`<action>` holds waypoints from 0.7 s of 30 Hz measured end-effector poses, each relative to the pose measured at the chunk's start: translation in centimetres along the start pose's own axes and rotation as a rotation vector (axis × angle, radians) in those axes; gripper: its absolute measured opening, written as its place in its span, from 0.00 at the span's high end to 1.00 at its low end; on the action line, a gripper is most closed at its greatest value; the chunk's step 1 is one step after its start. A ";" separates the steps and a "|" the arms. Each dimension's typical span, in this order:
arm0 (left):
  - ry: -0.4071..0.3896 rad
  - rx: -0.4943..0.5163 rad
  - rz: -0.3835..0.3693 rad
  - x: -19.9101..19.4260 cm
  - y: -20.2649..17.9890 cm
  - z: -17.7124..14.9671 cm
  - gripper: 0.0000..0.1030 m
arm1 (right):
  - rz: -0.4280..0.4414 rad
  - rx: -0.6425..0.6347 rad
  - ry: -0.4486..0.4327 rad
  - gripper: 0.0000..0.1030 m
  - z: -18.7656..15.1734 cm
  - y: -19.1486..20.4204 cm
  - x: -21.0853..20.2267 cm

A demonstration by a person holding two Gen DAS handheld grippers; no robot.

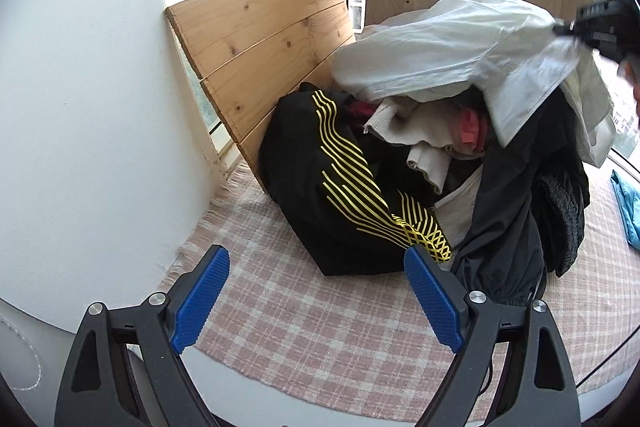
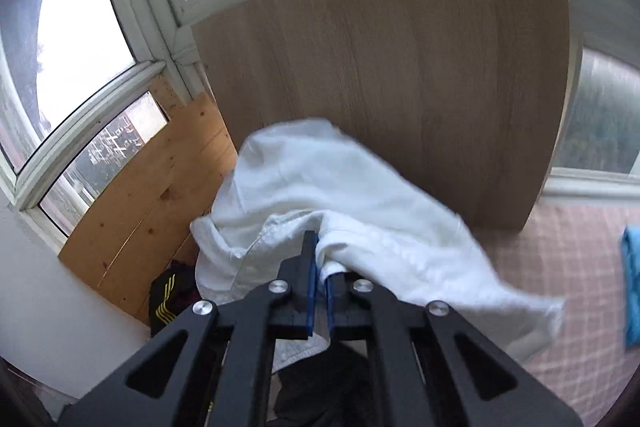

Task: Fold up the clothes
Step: 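Lift the white shirt up out of the heap with the right gripper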

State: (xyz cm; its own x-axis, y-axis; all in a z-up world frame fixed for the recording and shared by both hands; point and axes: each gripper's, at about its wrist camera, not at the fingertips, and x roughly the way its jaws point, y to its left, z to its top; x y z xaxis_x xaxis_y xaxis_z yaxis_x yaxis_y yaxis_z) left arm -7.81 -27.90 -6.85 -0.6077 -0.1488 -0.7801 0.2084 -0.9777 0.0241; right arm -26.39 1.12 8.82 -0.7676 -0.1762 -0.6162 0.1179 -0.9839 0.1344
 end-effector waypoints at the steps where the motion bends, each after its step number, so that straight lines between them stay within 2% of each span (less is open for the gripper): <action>1: -0.001 -0.005 0.001 0.0 0.2 0.1 0.13 | -0.050 -0.083 -0.041 0.97 1.7 1.1 -1.3; 3: -0.011 -0.017 0.003 -0.2 0.6 0.4 0.13 | -0.118 -0.208 -0.105 0.97 5.4 2.8 -3.9; 7: -0.044 -0.051 0.013 -0.7 1.4 1.3 0.13 | -0.216 -0.297 -0.245 0.97 13.3 5.0 -9.7; 12: -0.101 -0.067 0.002 -1.8 1.8 2.4 0.13 | -0.198 -0.336 -0.347 0.97 21.6 8.8 -16.5; 14: -0.119 -0.058 -0.010 -2.2 1.6 2.6 0.13 | -0.220 -0.376 -0.377 0.97 23.3 10.6 -18.4; 16: -0.124 -0.053 -0.016 -2.4 1.4 2.7 0.13 | -0.266 -0.414 -0.443 0.97 24.0 12.0 -20.2; 21: -0.112 -0.061 -0.034 -2.0 1.4 2.9 0.13 | -0.311 -0.398 -0.594 0.97 26.7 13.3 -25.3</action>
State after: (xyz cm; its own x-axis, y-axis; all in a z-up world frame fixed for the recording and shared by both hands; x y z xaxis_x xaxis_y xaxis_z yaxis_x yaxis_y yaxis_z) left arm -8.55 -29.38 -3.47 -0.6963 -0.1344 -0.7050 0.2302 -0.9722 -0.0419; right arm -22.21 -6.65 46.91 -0.9979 0.0451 -0.0454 -0.0273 -0.9419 -0.3348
